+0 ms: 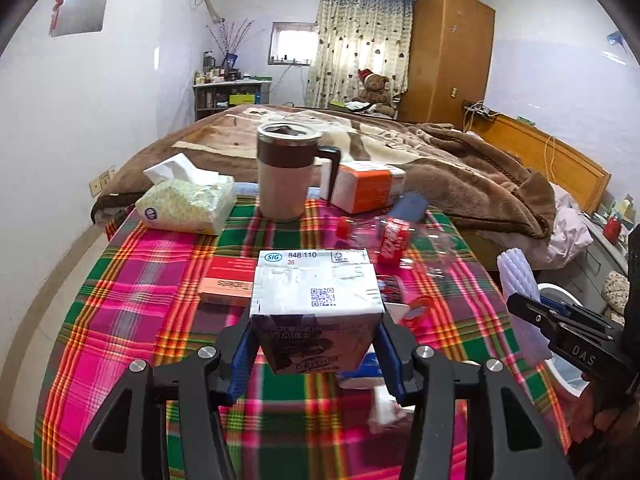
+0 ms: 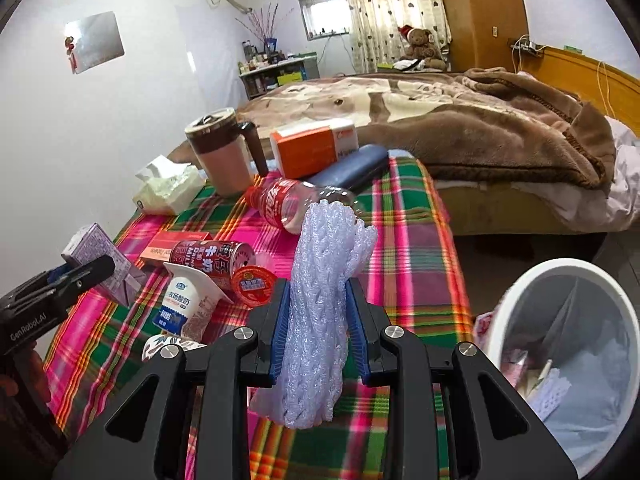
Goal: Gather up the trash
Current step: 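Carry the milk box and foam net over the wastebasket and open both grippers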
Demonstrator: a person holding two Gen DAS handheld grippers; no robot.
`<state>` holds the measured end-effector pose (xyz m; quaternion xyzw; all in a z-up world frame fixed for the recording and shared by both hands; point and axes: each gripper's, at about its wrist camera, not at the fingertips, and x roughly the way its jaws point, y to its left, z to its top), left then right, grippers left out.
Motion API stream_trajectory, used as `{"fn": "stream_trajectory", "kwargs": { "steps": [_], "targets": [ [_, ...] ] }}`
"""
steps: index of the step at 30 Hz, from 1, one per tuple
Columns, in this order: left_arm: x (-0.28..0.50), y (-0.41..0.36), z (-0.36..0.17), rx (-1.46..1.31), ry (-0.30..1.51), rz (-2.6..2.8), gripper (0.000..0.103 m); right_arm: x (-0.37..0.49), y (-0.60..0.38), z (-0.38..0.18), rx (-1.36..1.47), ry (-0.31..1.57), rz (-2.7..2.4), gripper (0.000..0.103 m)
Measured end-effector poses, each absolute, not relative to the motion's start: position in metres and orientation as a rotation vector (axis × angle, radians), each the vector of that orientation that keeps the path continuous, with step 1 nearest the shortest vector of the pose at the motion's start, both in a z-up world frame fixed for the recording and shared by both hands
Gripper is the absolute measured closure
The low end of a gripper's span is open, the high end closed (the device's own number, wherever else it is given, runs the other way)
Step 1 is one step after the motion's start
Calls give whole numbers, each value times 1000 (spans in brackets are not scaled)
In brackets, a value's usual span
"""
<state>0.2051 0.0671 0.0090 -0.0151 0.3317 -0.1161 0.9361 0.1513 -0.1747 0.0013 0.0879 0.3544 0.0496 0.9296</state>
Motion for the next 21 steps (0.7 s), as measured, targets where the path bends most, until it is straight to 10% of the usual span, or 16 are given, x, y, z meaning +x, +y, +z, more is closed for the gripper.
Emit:
{"fn": "stream_trajectory", "kwargs": {
  "steps": [21],
  "targets": [
    [155, -49, 31, 40, 639, -434, 50, 96, -257, 25, 206, 641, -40, 74]
  ]
}}
